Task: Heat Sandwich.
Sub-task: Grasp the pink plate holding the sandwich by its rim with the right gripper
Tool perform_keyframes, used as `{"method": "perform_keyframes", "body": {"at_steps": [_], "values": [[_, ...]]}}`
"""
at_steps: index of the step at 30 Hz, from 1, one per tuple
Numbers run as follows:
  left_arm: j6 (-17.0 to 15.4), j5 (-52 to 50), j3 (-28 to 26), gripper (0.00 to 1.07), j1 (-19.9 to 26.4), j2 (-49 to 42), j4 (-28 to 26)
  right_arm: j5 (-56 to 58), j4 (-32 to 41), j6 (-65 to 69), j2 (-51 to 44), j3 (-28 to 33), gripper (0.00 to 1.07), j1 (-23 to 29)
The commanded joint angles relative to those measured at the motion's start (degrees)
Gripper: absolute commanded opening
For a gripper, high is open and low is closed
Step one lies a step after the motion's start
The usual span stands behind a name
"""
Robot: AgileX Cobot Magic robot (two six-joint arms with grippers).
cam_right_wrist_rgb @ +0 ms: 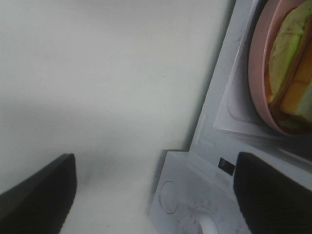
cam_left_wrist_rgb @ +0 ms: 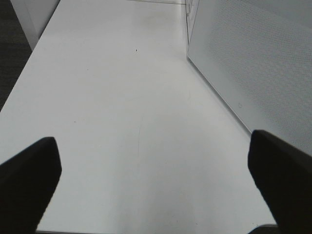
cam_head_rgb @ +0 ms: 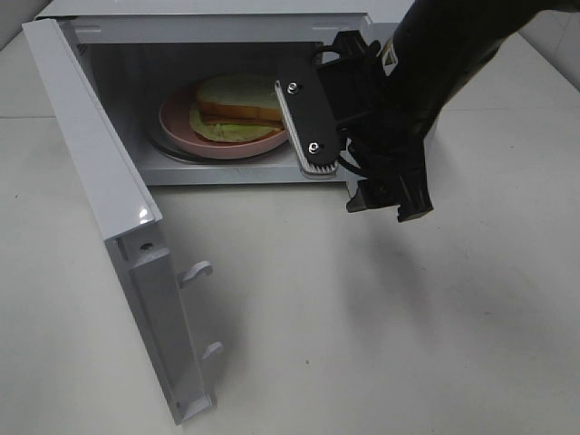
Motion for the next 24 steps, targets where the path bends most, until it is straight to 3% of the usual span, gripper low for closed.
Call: {"method": "perform_keyframes", "body": {"at_steps": [1,24], "values": [[-0.2,-0.7,0.2,1.00,0.2,-1.0,0.0,-0.7,-0.4,0.6,0.9,-1.1,0.83,0.3],[-0.2,-0.7,0.2,1.00,0.2,-1.0,0.0,-7.6,-0.4,2.1,16.6,-15.4,0.81,0.3]]}}
